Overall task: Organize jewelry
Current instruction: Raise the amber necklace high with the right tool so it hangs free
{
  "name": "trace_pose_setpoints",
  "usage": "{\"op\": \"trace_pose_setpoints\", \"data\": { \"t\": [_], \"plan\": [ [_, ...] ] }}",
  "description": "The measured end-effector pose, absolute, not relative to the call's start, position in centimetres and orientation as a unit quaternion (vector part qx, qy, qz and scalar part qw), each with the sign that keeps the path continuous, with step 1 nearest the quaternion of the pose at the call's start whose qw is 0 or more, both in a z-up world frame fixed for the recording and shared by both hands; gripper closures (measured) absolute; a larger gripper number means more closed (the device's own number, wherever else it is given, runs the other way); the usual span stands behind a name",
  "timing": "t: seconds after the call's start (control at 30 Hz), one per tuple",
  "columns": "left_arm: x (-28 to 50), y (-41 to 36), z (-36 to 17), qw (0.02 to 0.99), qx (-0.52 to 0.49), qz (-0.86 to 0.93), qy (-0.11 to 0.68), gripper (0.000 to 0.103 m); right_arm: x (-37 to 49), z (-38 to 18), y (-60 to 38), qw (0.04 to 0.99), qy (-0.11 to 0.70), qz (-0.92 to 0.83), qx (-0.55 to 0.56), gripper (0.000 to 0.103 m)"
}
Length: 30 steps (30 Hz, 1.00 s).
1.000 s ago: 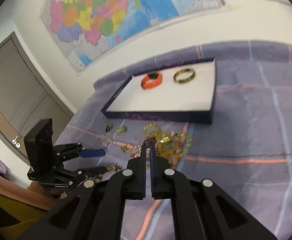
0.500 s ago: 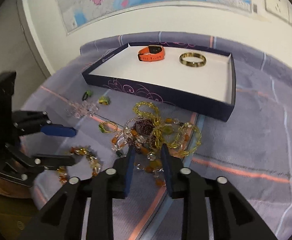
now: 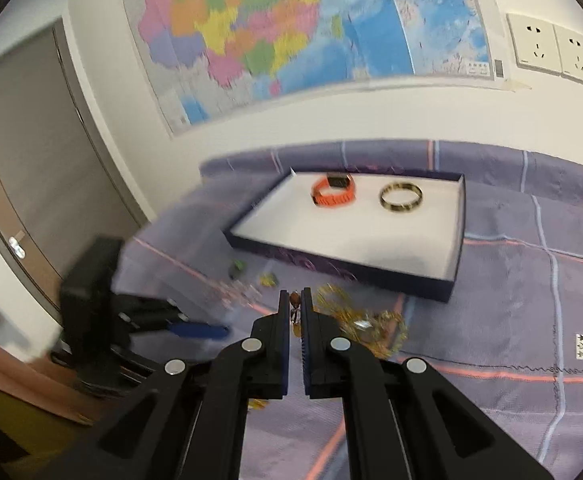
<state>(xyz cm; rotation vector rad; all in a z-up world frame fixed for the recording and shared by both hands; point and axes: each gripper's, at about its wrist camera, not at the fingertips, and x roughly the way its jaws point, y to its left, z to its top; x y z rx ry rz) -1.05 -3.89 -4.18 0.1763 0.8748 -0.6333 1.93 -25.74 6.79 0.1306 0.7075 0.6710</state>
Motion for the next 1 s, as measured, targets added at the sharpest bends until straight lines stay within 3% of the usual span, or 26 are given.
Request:
{"op": "trace_pose_setpoints", "data": {
  "t": [0.63, 0.87, 1.0],
  "plan": [
    [-1.0, -4.2, -4.1, 0.854, 0.082, -0.301, 0.416, 0.064, 1.7, 15.9, -30.0, 0.901, 0.197, 0.353, 0.159, 0.099],
    [-0.8, -4.3, -3.8, 0.858, 0.077, -0.302, 0.408, 0.063, 3.3, 13.3, -30.3, 0.892, 0.251, 0.334, 0.171, 0.099],
    [-0.7, -4.4, -3.7, 0.859, 0.075, -0.302, 0.407, 0.062, 2.5, 14.8, -31.6, 0.900, 0.220, 0.330, 0.180, 0.099]
  ]
}}
